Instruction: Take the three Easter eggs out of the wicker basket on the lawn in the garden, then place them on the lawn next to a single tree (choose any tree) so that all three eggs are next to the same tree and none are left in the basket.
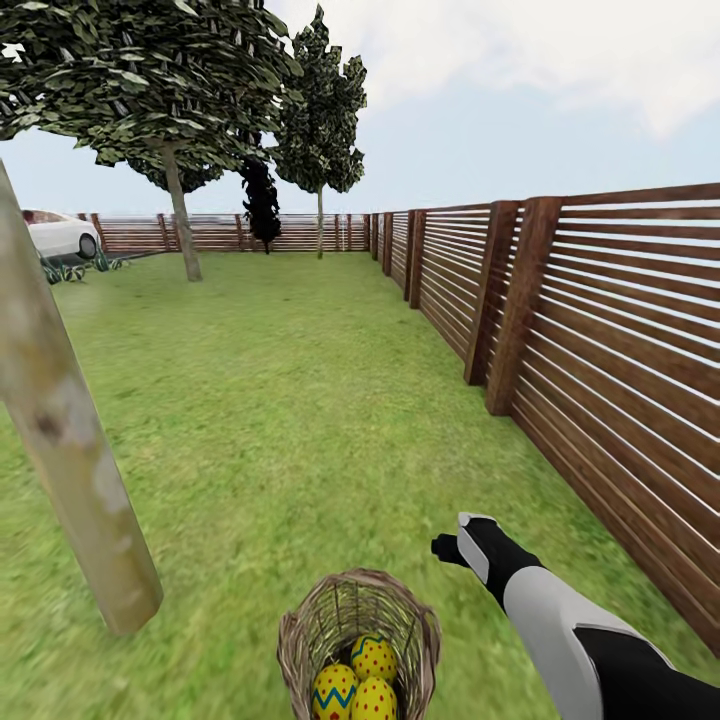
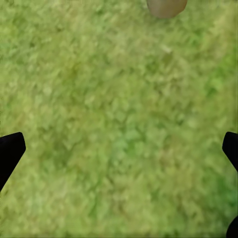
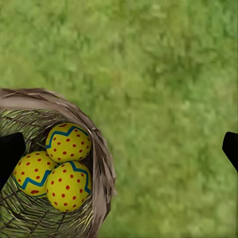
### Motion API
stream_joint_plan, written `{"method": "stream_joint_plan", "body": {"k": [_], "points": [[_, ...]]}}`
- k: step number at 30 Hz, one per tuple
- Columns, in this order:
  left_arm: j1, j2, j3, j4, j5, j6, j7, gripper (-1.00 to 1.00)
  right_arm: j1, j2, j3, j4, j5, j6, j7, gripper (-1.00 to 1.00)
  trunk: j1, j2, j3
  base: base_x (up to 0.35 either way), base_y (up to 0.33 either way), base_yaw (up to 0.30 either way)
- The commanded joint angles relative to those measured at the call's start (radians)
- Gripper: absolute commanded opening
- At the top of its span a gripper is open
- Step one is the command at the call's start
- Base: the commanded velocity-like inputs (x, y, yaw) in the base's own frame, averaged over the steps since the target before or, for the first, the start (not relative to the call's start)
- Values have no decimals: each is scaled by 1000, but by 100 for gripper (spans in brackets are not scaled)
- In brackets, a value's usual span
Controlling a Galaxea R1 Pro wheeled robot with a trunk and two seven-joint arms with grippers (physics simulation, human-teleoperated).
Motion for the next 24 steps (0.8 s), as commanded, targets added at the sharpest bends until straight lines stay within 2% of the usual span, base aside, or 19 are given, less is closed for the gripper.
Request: {"method": "stream_joint_plan", "body": {"k": [1,6,9,24], "points": [[0,0,1,-1,-9,2,-8,100,0,1,-5,-2,-4,3,-5,100,-4,7,2,0,0,0],[0,0,1,-1,-10,2,-8,100,0,2,-3,-3,-4,2,-5,100,-23,42,19,0,0,-14],[0,0,1,-1,-10,2,-8,100,0,2,-3,-3,-4,2,-5,100,-23,42,21,0,0,-104],[0,0,1,-2,-9,2,-8,100,0,2,-2,-2,-4,1,-3,100,-23,42,36,0,0,-221]]}}
